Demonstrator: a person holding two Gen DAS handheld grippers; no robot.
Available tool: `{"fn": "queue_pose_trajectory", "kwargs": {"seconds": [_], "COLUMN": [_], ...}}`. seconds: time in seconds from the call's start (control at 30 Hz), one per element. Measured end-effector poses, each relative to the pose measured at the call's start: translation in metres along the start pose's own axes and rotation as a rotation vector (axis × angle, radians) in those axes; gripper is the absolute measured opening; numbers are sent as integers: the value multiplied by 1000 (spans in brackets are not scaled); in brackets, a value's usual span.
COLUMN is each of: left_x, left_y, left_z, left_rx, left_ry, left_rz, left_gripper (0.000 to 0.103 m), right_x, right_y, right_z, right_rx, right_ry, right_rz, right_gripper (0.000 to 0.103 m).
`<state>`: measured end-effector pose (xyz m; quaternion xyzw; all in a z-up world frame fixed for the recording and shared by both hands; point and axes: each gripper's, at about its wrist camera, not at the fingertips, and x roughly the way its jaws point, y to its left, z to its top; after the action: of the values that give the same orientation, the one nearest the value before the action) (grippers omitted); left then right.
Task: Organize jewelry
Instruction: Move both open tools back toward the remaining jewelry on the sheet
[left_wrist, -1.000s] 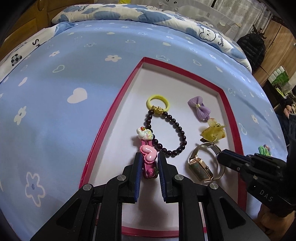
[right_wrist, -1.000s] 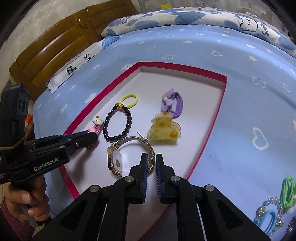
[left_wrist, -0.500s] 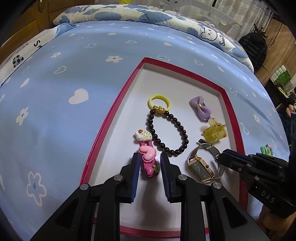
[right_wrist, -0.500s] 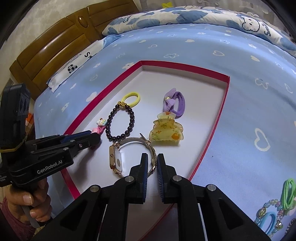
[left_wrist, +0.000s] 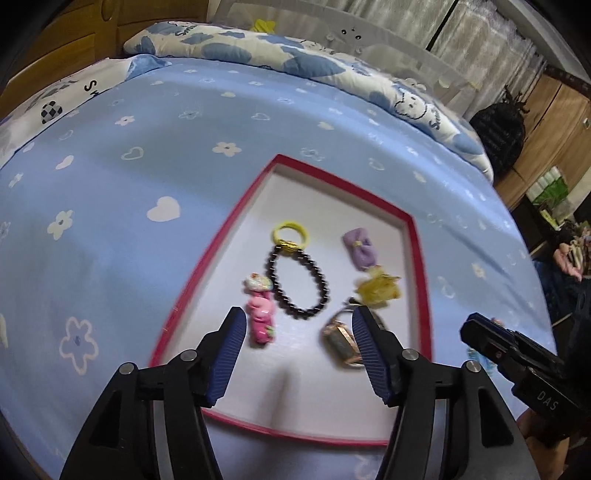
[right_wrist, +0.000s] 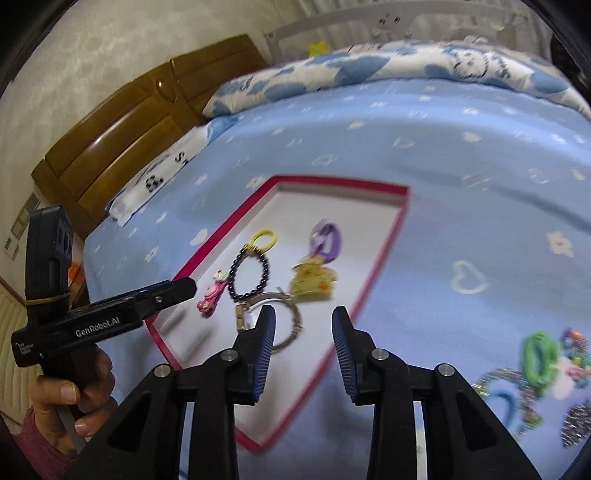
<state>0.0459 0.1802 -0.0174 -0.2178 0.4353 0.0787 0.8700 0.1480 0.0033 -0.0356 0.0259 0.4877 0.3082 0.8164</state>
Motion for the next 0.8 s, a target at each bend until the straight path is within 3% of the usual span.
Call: {"fn": "queue_pose_trajectory", "kwargs": {"seconds": [0.27, 0.8], "left_x": [-14, -4], "left_y": [-29, -110], "left_z": [-9, -20], "left_rx": [52, 242], "left_ry": [-1, 49], "left_rz": [-58, -144], "left_gripper": [62, 62], "right_x": [-59, -146], "right_y": [-35, -115], "right_z": [-17, -60], "right_rx": [61, 243], "right_ry": [-100, -226], "right_rz": [-92, -231], "right_gripper": [44, 45]}}
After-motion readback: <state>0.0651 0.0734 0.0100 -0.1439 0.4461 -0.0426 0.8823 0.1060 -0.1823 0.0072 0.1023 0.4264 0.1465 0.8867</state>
